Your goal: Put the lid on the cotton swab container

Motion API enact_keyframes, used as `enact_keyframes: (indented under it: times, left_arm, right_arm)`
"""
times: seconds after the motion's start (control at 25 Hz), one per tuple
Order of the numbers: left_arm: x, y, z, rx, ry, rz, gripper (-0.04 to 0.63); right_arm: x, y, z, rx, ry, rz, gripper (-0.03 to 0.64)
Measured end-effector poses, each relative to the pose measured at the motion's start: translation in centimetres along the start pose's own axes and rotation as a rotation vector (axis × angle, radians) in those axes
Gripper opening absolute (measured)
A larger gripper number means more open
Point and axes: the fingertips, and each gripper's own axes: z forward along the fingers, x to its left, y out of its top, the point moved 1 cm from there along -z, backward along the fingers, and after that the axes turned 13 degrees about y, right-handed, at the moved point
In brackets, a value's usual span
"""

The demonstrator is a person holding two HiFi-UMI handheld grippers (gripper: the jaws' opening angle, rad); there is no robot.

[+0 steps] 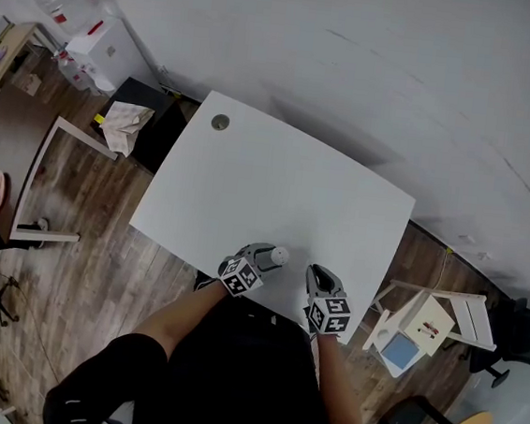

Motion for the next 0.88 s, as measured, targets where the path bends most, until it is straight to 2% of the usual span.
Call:
enact_keyframes:
  times: [0.32, 0.36, 0.48, 0.72, 0.88]
  left_arm:
    - [0.0, 0.0, 0.5, 0.021, 0.022, 0.013, 0.252]
    - [0.0, 0.0, 0.6, 0.026, 0.026, 0.018, 0.252]
    - [-0.1, -0.5, 0.9, 0.041, 0.032, 0.015, 0.25]
    - [0.1, -0.4, 1.1, 0.044, 0.037, -0.012, 0.242]
    - [0.3, -0.4, 1.0, 0.049, 0.042, -0.017, 0.242]
  right_arm:
    - [-0.9, -2.5, 0.6, 0.086, 0.033, -0.041, 0.04]
    - [-1.1, -2.8, 0.8, 0.093, 0.036, -0.039, 0.05]
    - [-1.7, -4.0, 1.6, 0.121, 0.056, -0.016, 0.135]
    - [-1.2, -5.7, 3.2, 0.225, 0.149, -0.127, 0.193]
    - [-1.1, -5.8, 3.8, 0.239, 0.165, -0.147, 0.195]
